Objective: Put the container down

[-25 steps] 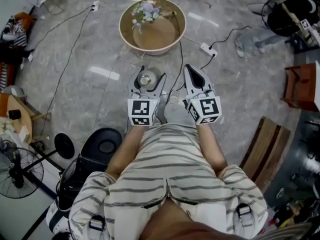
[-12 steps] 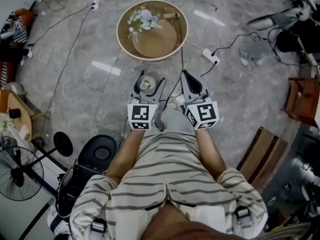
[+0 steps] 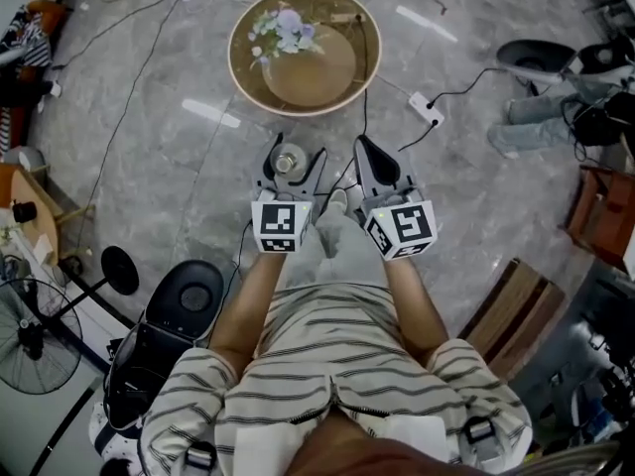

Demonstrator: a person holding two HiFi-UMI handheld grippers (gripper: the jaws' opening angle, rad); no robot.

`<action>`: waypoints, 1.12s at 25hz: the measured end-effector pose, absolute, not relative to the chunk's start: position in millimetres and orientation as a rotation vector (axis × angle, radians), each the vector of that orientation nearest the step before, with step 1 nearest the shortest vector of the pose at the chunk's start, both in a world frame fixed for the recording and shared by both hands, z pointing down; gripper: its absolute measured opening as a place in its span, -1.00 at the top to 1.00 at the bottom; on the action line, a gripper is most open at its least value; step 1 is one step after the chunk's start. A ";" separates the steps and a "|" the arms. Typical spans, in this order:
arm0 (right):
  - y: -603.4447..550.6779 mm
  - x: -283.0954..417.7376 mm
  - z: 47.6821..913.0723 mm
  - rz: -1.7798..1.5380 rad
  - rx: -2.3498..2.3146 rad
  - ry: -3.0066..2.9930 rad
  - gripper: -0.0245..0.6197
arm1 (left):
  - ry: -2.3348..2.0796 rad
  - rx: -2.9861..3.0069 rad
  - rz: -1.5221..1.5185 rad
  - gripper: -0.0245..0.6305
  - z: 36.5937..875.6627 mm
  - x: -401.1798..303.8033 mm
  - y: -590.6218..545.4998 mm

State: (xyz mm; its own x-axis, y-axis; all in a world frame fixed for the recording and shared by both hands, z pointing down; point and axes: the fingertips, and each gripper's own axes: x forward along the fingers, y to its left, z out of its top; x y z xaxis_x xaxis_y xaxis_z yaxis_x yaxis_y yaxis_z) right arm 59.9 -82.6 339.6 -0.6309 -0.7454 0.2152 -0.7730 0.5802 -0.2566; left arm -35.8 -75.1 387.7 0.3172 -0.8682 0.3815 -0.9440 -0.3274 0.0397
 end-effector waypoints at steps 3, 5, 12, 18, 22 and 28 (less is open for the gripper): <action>-92.4 56.1 350.3 0.484 1.297 -2.713 0.91 | -1.643 2.314 0.445 -0.08 402.6 -35.9 -85.7; -98.2 53.0 361.4 0.494 1.293 -2.708 0.91 | -1.636 2.312 0.447 -0.08 413.7 -37.5 -93.0; -115.1 40.2 410.8 0.500 1.288 -2.691 0.91 | -1.620 2.292 0.450 -0.08 465.0 -49.6 -122.1; -129.1 32.2 451.3 0.509 1.281 -2.676 0.91 | -1.592 2.295 0.467 -0.08 513.2 -52.8 -150.7; -135.2 28.5 479.2 0.517 1.275 -2.666 0.91 | -1.596 2.266 0.469 -0.08 549.8 -55.0 -169.4; -144.3 27.5 516.1 0.543 1.294 -2.636 0.91 | -1.572 2.246 0.511 -0.08 601.5 -56.7 -193.2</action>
State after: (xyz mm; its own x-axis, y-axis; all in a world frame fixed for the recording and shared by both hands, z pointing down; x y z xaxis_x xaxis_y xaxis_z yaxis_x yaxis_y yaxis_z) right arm 27.5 -144.3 516.1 -0.6149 -0.7321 0.2932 -0.7884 0.5612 -0.2521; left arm -56.7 -193.2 601.5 0.3192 -0.8167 0.4807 -0.9433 -0.3226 0.0783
